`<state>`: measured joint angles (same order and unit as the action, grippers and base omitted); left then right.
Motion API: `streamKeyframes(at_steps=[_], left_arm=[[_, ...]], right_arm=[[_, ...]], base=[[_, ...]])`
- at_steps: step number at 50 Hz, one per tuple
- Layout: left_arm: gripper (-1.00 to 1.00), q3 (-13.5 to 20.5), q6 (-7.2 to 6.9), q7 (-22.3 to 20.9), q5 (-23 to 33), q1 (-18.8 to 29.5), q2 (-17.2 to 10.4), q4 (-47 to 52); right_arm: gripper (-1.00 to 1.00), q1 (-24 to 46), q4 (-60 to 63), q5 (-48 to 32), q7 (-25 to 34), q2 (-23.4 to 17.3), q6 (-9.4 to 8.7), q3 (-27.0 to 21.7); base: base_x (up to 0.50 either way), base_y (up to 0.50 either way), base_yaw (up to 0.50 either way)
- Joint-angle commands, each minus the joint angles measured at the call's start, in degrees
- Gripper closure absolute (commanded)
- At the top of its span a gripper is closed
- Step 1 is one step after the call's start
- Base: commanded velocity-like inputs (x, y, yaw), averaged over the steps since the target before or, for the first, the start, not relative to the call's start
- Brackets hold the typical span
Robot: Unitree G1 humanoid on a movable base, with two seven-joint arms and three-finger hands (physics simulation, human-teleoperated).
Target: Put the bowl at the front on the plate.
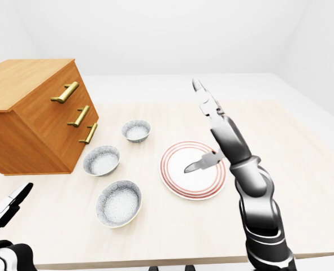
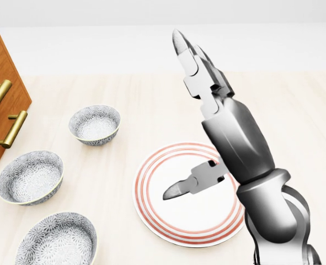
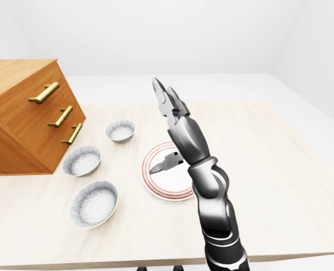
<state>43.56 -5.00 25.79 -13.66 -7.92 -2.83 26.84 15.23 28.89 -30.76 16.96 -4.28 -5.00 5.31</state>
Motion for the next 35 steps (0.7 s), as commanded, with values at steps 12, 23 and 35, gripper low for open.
streamKeyframes(at_steps=[12,23,35], left_arm=[[-1.0,0.3,0.0,-0.2,-0.2,0.2,-0.1,0.3],[-1.0,0.2,0.0,0.2,-0.3,0.4,-0.4,0.1],[-1.0,0.3,0.0,0.3,-0.7,0.6,-0.5,-0.1]], right_arm=[[-1.0,12.1,-8.0,-41.7,23.0,-0.2,0.0,-0.2],[-1.0,12.3,-8.2,-51.7,23.0,3.7,0.0,-1.5],[-1.0,8.8,-9.1,-57.9,23.0,8.0,0.0,2.5]], base=[[0.0,0.0,0.0],[0.0,0.0,0.0],[0.0,0.0,0.0]])
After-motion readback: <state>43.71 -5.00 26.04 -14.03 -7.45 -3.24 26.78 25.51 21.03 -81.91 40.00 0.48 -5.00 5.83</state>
